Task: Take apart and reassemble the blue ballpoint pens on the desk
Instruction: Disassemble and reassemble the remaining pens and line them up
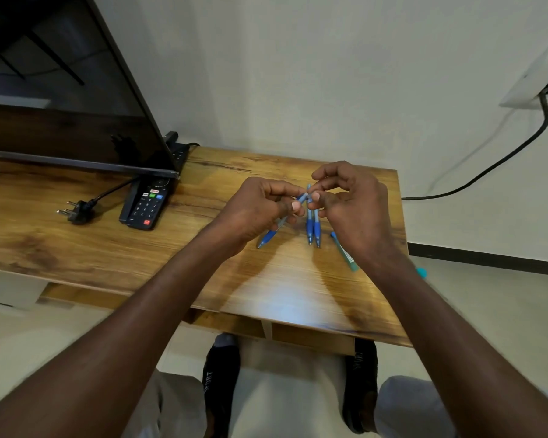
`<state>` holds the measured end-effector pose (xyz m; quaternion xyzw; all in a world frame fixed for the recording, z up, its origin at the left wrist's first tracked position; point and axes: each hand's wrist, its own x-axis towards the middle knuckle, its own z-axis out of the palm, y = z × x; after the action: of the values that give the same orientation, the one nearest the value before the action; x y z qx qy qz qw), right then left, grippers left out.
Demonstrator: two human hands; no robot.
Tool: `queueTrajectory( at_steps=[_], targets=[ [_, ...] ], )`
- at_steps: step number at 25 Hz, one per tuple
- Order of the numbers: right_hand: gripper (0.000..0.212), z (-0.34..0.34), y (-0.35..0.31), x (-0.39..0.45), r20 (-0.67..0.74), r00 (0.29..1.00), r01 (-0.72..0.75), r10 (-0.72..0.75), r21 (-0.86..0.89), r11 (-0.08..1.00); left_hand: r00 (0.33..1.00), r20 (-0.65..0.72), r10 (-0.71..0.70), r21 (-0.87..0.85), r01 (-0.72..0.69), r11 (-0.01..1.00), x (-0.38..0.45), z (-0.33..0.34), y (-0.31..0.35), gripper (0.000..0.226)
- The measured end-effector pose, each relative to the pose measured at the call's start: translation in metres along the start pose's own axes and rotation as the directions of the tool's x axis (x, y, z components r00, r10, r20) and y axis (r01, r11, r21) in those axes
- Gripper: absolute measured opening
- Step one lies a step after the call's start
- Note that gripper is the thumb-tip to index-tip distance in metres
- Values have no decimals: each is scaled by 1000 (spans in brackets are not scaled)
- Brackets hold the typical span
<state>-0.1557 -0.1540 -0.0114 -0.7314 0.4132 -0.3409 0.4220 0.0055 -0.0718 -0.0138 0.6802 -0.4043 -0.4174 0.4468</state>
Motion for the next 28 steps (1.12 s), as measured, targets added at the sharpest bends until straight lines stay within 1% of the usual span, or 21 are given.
queueTrajectory(
  at_steps=[6,13,17,22,25,28],
  targets=[
    [24,0,0,0,-35,999,9,-7,38,999,1000,-3,14,-19,-14,1000,-2,1,3,25],
    [23,-1,-1,-1,-13,1000,21,-21,1,1000,1000,8,22,5,-22,1000,-4,2,5,24],
    [23,-1,-2,0,-6,1000,4,-4,-5,1000,999,20,25,11,-25,1000,-5,2,5,24],
    [23,0,0,0,33,999,-12,13,-9,1000,1000,20,19,19,-19,1000,-5,2,4,18],
    [20,-1,-1,1,47,998,-46,44,36,998,1000,-8,2,6,-2,1000,-4,2,3,13],
    [15,-4,-3,2,49,990,-137,131,145,980,1000,-21,-8,-10,8,1000,-2,1,2,13]
  ],
)
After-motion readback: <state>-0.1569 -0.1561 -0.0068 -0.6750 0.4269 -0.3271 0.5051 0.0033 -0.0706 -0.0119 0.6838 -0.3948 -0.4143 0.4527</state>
